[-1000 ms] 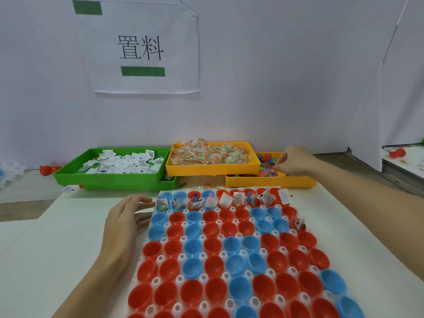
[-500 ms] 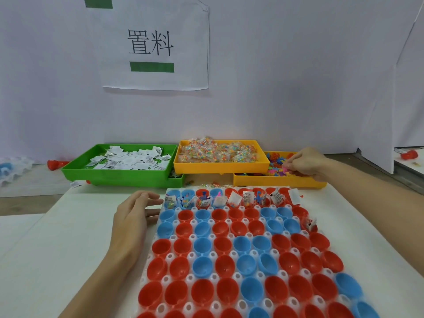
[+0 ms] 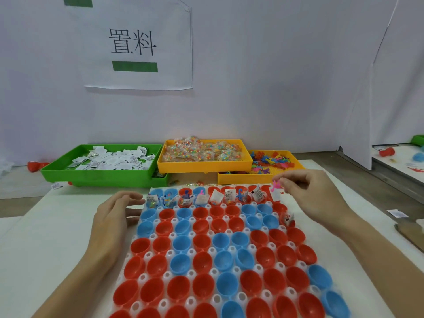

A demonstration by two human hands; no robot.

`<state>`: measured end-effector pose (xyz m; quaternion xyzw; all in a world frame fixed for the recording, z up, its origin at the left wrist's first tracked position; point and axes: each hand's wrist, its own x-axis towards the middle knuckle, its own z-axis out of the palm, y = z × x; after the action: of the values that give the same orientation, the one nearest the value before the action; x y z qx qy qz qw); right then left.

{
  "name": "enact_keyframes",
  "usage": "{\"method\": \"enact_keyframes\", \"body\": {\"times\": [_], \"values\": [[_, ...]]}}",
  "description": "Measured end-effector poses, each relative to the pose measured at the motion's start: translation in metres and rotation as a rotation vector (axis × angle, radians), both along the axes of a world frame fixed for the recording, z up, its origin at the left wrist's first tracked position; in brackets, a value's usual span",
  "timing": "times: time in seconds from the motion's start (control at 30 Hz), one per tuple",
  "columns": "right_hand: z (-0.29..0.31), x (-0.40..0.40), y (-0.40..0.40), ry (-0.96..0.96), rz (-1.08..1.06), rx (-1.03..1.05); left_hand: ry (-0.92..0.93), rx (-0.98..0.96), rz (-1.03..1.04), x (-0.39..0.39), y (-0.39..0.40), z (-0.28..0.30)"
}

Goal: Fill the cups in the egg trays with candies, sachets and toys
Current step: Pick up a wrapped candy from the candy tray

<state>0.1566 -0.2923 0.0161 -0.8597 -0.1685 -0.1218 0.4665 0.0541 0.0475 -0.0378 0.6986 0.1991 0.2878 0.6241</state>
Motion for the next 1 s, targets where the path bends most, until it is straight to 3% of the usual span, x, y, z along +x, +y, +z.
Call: {"method": "enact_keyframes", "body": {"times": [0.37,0.57,1.0], "values": [[0.005,-0.022,-0.010,-0.185,0.116,-0.078,-0.009,0.028,-0.012,-0.001,-0.006,0.003],[0.006,-0.025,-0.006,-0.146,0.184,-0.059,0.002,0.044,-0.020,-0.001,-0.007,0.004],[-0.004,-0.025,0.002,-0.257,0.275,-0.518,0.014,0.087,-0.009,0.000,-0.004,0.001]]}}
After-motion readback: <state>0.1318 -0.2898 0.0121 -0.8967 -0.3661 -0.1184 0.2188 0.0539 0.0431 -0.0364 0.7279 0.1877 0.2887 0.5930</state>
